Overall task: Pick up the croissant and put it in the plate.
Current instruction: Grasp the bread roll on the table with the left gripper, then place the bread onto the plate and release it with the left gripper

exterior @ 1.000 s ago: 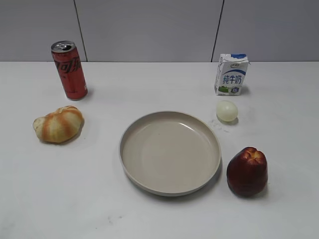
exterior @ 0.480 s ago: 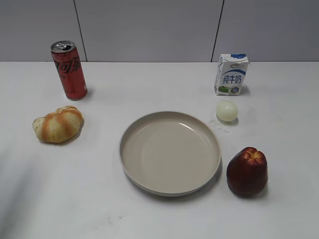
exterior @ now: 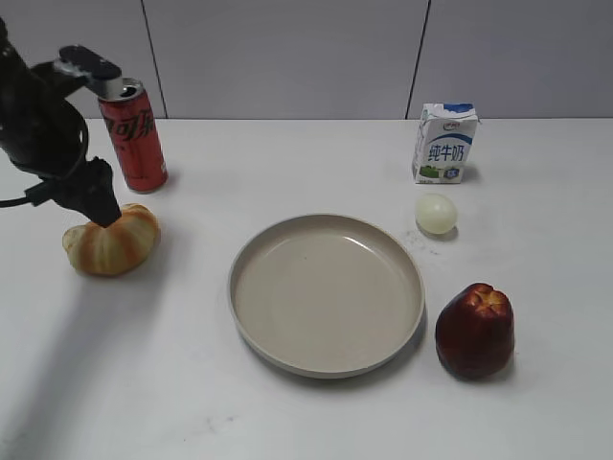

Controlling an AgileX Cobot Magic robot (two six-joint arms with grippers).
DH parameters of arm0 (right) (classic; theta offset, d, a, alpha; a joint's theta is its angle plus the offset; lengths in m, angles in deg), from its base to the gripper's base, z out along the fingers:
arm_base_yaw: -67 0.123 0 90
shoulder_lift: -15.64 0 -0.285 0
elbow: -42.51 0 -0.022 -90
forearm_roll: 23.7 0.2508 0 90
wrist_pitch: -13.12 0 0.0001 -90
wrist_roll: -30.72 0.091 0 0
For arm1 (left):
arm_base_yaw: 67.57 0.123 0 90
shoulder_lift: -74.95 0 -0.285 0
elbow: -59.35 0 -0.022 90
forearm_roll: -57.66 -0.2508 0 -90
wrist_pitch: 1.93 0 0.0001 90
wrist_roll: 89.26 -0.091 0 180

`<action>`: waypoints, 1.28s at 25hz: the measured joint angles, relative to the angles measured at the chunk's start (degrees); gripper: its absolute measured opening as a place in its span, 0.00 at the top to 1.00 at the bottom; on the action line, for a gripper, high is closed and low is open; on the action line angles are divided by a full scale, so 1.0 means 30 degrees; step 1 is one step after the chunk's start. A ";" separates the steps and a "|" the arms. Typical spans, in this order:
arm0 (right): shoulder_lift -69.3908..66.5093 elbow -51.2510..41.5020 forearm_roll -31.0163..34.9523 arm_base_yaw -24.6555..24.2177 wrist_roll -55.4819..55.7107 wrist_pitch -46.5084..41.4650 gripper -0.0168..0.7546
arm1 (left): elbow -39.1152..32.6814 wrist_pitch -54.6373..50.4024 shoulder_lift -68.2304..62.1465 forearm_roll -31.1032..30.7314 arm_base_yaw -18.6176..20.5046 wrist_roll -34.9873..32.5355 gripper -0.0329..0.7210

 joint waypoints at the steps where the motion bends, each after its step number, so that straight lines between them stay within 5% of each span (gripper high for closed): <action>1: 0.0000 0.0000 0.0000 0.0000 0.0000 0.0000 0.22 | 0.0456 -0.0268 -0.0637 -0.0117 0.0000 -0.0049 0.12; 11: 0.0000 0.0000 0.0000 0.0000 0.0000 0.0000 0.22 | 0.1162 0.0407 -0.4143 -0.0338 0.0000 -0.0107 0.18; 15: 0.0000 0.0000 0.0000 0.0000 0.0000 0.0000 0.22 | 0.1293 0.0473 -0.4459 -0.0073 0.0000 -0.0107 0.38; 19: 0.0000 0.0000 0.0000 0.0000 0.0000 0.0000 0.22 | 0.1354 0.0199 -0.4414 -0.0091 0.0000 -0.0107 0.74; 23: 0.0000 0.0000 0.0000 0.0000 0.0000 0.0000 0.22 | 0.1290 0.0128 -0.3481 -0.0287 -0.0375 -0.0107 0.74; 28: 0.0000 0.0000 0.0000 0.0000 0.0000 0.0000 0.22 | 0.1308 0.0589 -0.0429 -0.1947 -0.2711 -0.0107 0.74; 32: 0.0000 0.0000 0.0000 0.0000 0.0000 0.0000 0.22 | 0.1339 0.1433 0.0199 -0.2362 -0.6100 -0.0210 0.74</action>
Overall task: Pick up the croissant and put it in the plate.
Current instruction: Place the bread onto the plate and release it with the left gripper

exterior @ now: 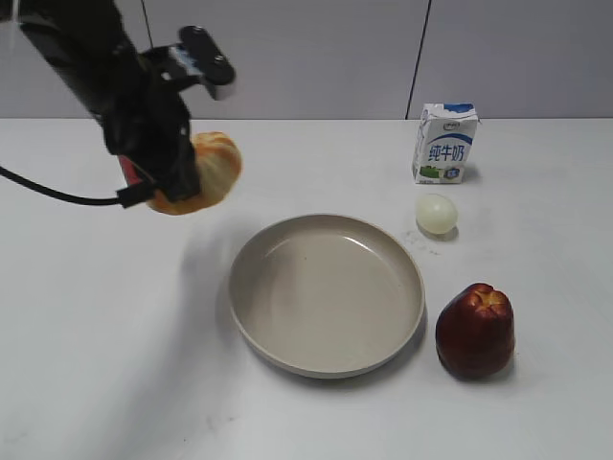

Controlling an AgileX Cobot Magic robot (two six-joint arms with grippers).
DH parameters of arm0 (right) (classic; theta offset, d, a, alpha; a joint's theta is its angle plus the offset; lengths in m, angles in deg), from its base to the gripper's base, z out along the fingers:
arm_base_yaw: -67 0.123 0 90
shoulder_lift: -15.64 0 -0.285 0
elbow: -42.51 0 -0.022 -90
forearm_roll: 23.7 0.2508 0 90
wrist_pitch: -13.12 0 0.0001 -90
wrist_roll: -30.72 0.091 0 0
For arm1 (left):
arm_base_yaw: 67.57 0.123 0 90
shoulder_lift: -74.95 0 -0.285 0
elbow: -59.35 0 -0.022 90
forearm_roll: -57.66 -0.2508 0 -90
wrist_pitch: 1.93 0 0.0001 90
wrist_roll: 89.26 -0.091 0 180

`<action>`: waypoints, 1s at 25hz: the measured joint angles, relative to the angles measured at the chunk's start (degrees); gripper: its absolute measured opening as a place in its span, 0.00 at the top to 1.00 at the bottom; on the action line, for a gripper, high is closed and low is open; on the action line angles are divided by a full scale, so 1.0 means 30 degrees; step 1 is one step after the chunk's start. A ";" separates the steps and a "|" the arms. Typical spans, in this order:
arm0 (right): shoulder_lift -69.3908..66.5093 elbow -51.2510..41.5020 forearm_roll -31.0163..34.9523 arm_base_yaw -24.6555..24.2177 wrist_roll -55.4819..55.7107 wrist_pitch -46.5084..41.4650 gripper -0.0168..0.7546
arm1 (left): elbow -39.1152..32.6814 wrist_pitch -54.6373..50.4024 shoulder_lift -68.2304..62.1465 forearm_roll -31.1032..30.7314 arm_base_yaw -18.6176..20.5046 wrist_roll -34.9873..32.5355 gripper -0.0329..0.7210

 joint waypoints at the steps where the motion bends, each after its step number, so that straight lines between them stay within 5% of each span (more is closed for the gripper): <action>1: 0.0000 0.0000 0.0000 0.0000 0.0000 0.0000 0.22 | 0.0087 0.0251 -0.0127 -0.0045 -0.0889 -0.0185 0.74; 7: 0.0000 0.0000 0.0000 0.0000 0.0000 0.0000 0.22 | 0.1734 0.0620 -0.2828 -0.0179 -0.4837 -0.0805 0.74; 13: 0.0000 0.0000 0.0000 0.0000 0.0000 0.0000 0.22 | 0.2677 -0.0596 -0.5692 0.0245 -0.5484 -0.0845 0.74; 15: 0.0000 0.0000 0.0000 0.0000 0.0000 0.0000 0.22 | 0.2748 -0.1283 -0.5994 0.0456 -0.5484 -0.0845 0.63; 18: 0.0000 0.0000 0.0000 0.0000 0.0000 0.0000 0.22 | 0.3171 -0.1783 -0.5902 0.1067 -0.5484 -0.0714 0.23; 20: 0.0000 0.0000 0.0000 0.0000 0.0000 0.0000 0.22 | 0.3948 -0.2217 -0.5671 0.1241 -0.5484 -0.0362 0.11; 25: 0.0000 0.0000 0.0000 0.0000 0.0000 0.0000 0.22 | 0.6712 -0.3770 -0.4210 0.1071 -0.4537 0.0923 0.12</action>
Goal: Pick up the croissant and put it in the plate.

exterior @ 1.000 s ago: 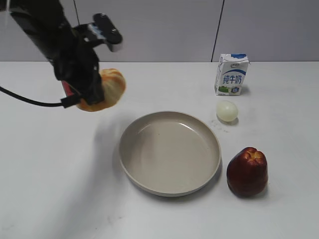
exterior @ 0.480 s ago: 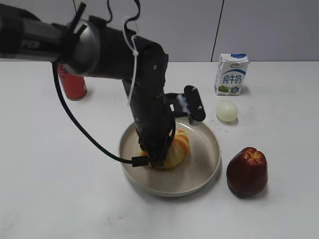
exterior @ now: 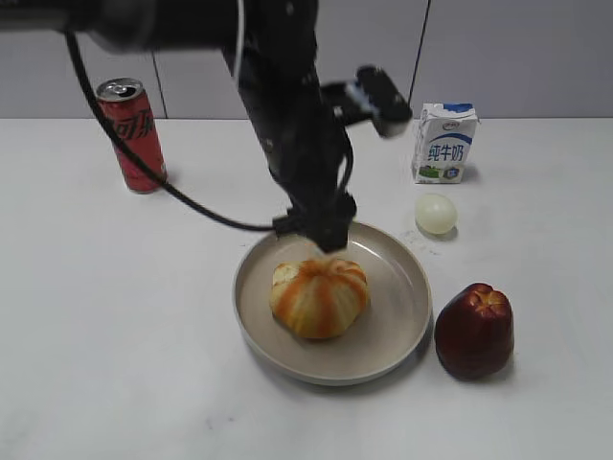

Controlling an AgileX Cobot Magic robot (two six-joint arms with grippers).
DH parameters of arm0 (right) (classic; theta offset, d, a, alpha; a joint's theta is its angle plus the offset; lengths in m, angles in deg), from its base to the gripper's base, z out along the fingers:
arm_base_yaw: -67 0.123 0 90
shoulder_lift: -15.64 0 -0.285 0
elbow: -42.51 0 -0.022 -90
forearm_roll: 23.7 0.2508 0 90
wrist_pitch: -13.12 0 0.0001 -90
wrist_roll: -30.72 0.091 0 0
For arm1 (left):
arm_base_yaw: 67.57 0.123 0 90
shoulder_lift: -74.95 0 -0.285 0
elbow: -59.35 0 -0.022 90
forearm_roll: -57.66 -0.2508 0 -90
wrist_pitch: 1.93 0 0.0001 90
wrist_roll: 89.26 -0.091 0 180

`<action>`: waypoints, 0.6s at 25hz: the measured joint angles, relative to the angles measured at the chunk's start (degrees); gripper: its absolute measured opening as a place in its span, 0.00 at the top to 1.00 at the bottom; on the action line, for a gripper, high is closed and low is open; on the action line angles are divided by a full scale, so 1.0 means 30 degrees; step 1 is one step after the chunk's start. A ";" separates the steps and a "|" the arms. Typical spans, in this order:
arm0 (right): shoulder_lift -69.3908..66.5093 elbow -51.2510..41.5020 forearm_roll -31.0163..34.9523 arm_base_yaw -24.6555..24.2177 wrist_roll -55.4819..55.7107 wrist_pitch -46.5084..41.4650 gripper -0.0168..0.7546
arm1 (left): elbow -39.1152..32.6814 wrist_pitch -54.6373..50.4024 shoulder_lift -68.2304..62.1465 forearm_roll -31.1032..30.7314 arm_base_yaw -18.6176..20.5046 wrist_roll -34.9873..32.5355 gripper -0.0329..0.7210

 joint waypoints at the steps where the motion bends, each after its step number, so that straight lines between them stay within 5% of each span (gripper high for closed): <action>1: 0.0000 0.0000 0.0000 0.0000 0.0000 0.0000 0.22 | 0.0422 -0.0412 0.0340 -0.0473 0.0503 0.0549 0.13; 8: 0.0000 0.0000 0.0000 0.0000 0.0000 0.0000 0.22 | 0.0476 -0.2849 0.2864 -0.4347 0.6769 0.7851 0.18; 15: 0.0000 0.0000 0.0000 0.0000 0.0000 0.0000 0.22 | -0.4893 -0.3080 0.7238 -0.4606 1.4363 0.9838 0.19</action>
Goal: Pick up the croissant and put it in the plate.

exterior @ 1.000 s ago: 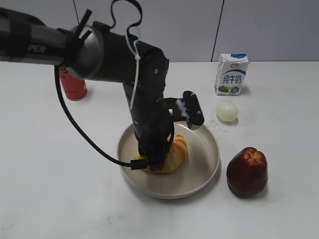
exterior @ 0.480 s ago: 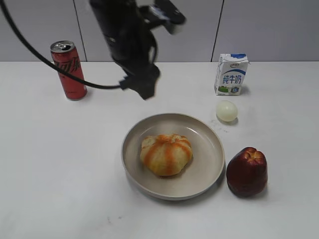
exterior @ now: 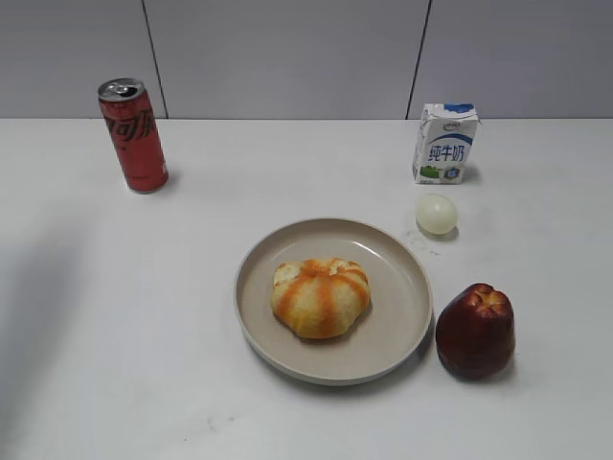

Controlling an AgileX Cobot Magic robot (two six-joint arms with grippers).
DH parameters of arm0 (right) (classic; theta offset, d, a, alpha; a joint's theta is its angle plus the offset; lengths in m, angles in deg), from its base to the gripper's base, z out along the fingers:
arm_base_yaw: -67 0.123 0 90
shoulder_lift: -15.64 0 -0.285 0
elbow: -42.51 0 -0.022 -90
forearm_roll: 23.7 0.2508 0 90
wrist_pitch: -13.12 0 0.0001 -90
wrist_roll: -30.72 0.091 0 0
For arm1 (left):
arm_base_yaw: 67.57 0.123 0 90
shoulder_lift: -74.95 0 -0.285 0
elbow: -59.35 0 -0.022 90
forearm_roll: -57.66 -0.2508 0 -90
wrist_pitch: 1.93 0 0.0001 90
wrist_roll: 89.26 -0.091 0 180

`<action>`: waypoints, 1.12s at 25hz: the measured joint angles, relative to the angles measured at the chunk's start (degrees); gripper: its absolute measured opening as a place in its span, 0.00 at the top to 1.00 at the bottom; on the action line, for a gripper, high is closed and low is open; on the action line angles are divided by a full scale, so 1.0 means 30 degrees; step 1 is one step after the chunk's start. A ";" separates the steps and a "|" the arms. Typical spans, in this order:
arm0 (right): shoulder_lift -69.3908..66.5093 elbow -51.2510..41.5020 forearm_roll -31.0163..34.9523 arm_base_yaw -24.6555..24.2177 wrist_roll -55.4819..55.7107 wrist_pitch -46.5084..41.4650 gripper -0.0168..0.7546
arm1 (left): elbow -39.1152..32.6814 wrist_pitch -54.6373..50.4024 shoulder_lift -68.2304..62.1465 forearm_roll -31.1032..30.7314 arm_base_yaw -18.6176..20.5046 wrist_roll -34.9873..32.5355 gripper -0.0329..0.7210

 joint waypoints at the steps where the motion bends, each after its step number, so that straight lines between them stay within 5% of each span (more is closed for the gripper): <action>1: 0.0000 0.0000 0.0000 0.0000 0.0000 0.0000 0.22 | -0.1113 0.0015 0.0703 0.0060 0.0738 0.0045 0.19; 5: 0.0000 0.0000 0.0000 0.0000 0.0000 0.0000 0.22 | -0.7757 0.0728 0.5236 0.0310 0.2459 0.0042 0.19; 12: 0.0000 0.0000 0.0000 0.0000 0.0000 -0.0004 0.22 | -1.7701 0.3819 1.5029 0.2254 0.2478 0.0079 0.19; 28: 0.0000 0.0000 0.0000 0.0000 0.0000 -0.0021 0.22 | -1.8998 0.2379 3.1362 0.3316 0.2478 0.0895 0.22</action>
